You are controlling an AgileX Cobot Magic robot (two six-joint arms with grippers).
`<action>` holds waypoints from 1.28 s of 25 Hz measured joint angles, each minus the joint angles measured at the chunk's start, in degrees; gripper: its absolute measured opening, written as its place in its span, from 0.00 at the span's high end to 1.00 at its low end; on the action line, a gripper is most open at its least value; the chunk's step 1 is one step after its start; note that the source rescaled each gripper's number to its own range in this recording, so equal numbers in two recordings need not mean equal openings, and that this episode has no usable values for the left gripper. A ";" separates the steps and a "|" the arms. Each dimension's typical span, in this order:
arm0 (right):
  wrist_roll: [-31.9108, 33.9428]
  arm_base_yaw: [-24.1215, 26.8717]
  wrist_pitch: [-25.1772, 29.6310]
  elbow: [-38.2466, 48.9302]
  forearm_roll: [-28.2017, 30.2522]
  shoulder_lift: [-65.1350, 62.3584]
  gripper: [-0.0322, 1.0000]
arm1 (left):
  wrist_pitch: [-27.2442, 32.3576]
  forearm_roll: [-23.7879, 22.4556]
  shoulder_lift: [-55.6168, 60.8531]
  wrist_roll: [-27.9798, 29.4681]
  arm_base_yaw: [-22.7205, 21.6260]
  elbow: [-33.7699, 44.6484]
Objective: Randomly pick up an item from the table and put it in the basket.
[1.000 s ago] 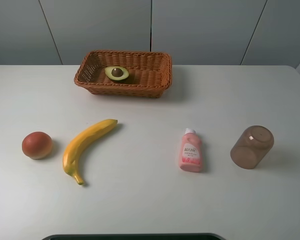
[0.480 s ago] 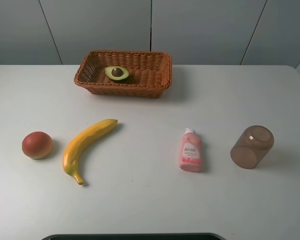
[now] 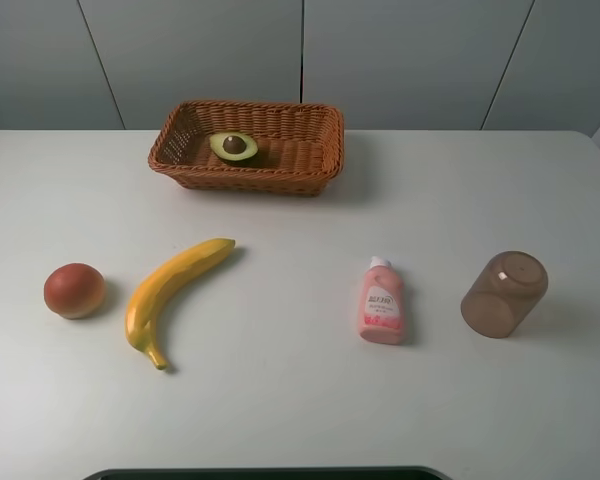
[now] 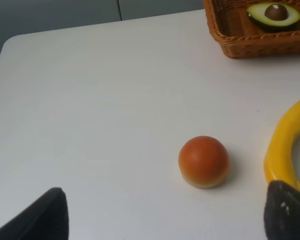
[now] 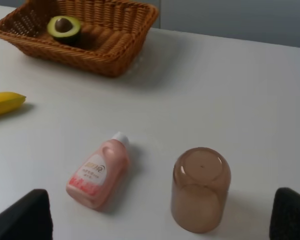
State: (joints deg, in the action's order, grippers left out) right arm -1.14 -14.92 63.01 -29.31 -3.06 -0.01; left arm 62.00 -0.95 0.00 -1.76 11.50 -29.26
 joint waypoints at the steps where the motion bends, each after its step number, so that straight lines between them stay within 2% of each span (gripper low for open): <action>1: 0.00 1.40 0.00 0.00 -0.14 0.00 0.21 | 0.00 0.00 0.00 0.00 0.00 0.00; 7: -2.21 12.03 0.00 0.00 -1.46 0.00 0.21 | 0.00 0.00 0.00 0.00 0.00 0.00; 12: -5.27 17.21 0.00 0.00 -3.91 0.00 0.21 | 0.00 0.00 0.00 0.00 0.00 0.00; 32: -5.60 17.58 0.00 0.00 -3.91 0.00 0.21 | 0.00 0.00 0.00 0.00 0.00 0.00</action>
State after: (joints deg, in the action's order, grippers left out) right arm -6.74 2.66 63.01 -29.31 -6.98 -0.01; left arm 62.00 -0.95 0.00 -1.76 11.50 -29.26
